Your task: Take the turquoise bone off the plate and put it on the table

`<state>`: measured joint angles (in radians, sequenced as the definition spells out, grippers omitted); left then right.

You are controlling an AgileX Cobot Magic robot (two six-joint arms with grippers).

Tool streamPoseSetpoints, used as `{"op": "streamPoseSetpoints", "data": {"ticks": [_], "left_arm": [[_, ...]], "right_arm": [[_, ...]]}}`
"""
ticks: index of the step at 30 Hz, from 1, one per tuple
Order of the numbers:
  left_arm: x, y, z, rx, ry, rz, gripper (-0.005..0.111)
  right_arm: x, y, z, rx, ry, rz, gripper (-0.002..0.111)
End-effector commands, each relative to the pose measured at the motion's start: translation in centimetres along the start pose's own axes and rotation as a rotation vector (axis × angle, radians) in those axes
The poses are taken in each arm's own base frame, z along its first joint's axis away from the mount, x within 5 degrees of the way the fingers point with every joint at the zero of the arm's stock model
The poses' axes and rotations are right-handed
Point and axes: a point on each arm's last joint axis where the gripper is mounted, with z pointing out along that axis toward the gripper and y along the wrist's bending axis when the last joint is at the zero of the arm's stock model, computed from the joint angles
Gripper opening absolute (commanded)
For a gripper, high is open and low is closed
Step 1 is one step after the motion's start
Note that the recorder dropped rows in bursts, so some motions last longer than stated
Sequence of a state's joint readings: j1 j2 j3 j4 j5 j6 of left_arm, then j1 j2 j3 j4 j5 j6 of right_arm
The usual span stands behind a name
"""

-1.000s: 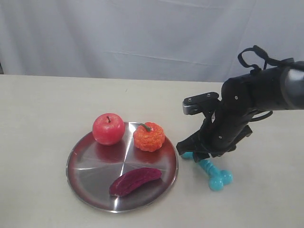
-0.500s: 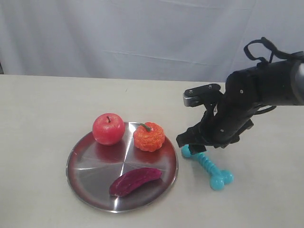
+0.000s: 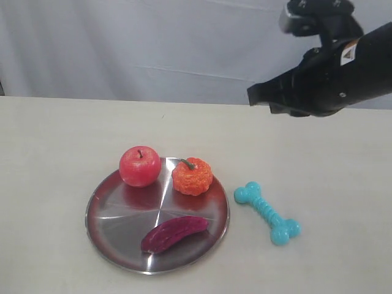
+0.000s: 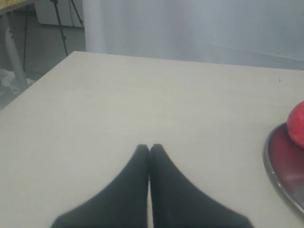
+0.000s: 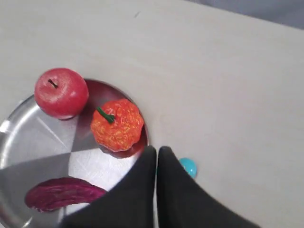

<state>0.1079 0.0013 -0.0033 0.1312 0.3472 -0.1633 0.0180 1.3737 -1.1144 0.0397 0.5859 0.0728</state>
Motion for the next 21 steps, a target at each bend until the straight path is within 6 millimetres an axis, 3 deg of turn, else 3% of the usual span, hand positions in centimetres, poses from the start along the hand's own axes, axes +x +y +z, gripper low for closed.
{"op": "streamPoseSetpoints", "data": {"ticks": [1, 9, 21], "left_arm": [[0.1, 0.0, 0.0, 0.007, -0.001, 0.001, 0.0], [0.1, 0.0, 0.0, 0.007, -0.001, 0.001, 0.0], [0.1, 0.0, 0.0, 0.007, -0.001, 0.001, 0.0]], "right_arm": [[-0.3, 0.3, -3.2, -0.03, -0.057, 0.022, 0.0], [0.6, 0.7, -7.7, -0.074, -0.055, 0.051, 0.0], [6.9, 0.4, -11.2, -0.117, -0.136, 0.071, 0.0]]}}
